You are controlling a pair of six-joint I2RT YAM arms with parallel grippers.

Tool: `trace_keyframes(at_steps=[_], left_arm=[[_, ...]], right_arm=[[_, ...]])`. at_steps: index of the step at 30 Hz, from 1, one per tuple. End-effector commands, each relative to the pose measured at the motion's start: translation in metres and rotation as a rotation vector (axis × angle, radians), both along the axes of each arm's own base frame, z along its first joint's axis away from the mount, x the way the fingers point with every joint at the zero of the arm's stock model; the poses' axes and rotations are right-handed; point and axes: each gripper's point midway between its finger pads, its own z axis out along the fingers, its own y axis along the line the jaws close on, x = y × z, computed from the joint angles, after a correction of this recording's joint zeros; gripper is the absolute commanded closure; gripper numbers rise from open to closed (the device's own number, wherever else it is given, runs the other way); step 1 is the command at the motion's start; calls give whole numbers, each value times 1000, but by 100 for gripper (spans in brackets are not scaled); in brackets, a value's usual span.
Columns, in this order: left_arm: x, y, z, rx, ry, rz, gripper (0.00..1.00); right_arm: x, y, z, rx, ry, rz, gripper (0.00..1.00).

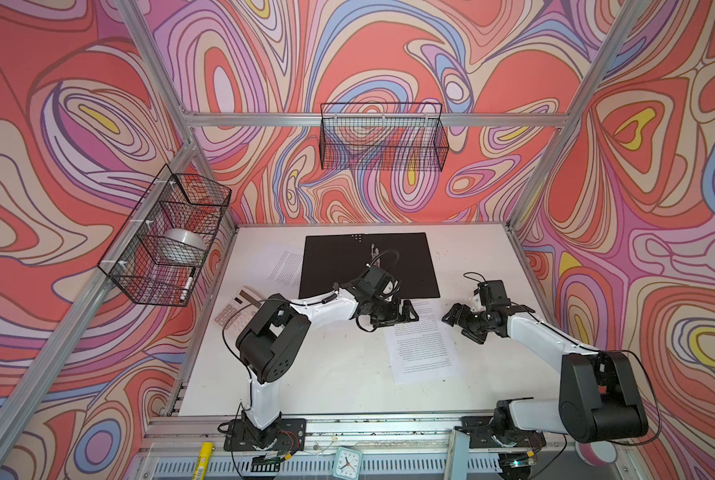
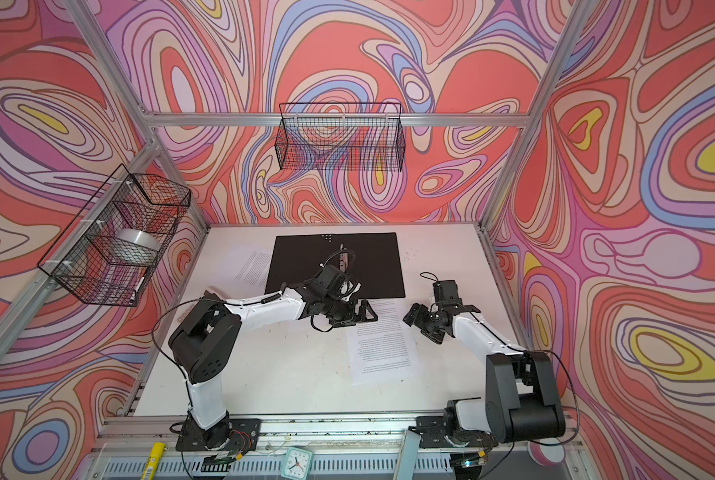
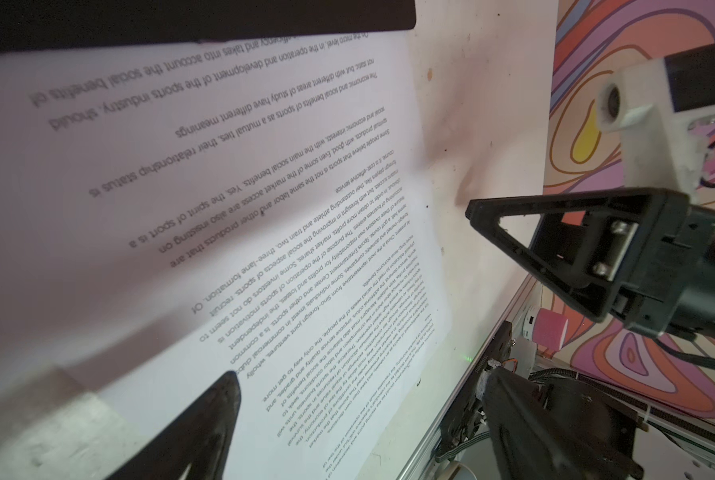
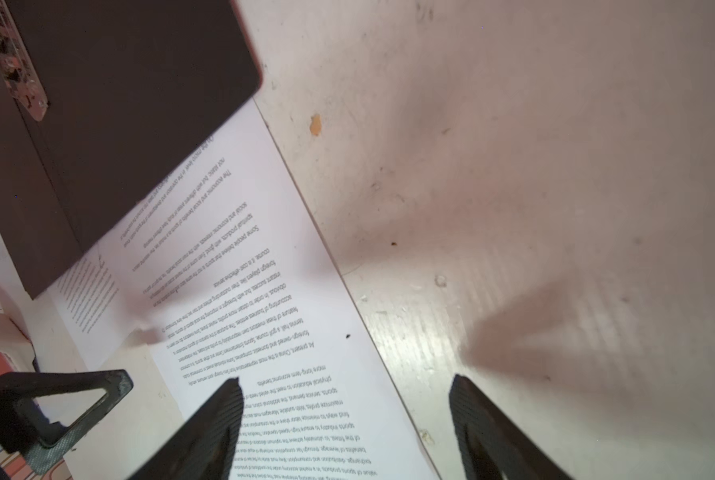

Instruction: Put the files into the folder

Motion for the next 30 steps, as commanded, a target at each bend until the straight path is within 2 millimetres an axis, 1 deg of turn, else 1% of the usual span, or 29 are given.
trace_keyframes(at_steps=[1, 7, 13, 18, 21, 25, 27, 28, 30], left_arm=[[-2, -1, -19, 7, 49, 8, 8], [-13, 2, -36, 4, 88, -17, 8], [-24, 22, -62, 102, 119, -9, 8], [-30, 34, -81, 173, 140, -10, 8], [-33, 40, -90, 207, 144, -14, 8], [-34, 43, -94, 224, 135, -36, 8], [-34, 44, -95, 235, 127, -50, 8], [-37, 47, -98, 256, 137, -56, 8], [-38, 50, -99, 270, 133, -68, 8]], right_arm=[[-7, 3, -6, 29, 11, 27, 17], [-22, 7, -15, 61, 65, 30, 18], [-38, -2, -30, 20, 164, -21, 19], [-46, 4, -39, 38, 208, -20, 20], [-45, 14, -42, 58, 221, 0, 20], [-39, 30, -43, 126, 209, 16, 18], [-35, 35, -43, 145, 209, 36, 17], [-32, 37, -42, 157, 204, 48, 15], [-24, 42, -39, 176, 181, 78, 12]])
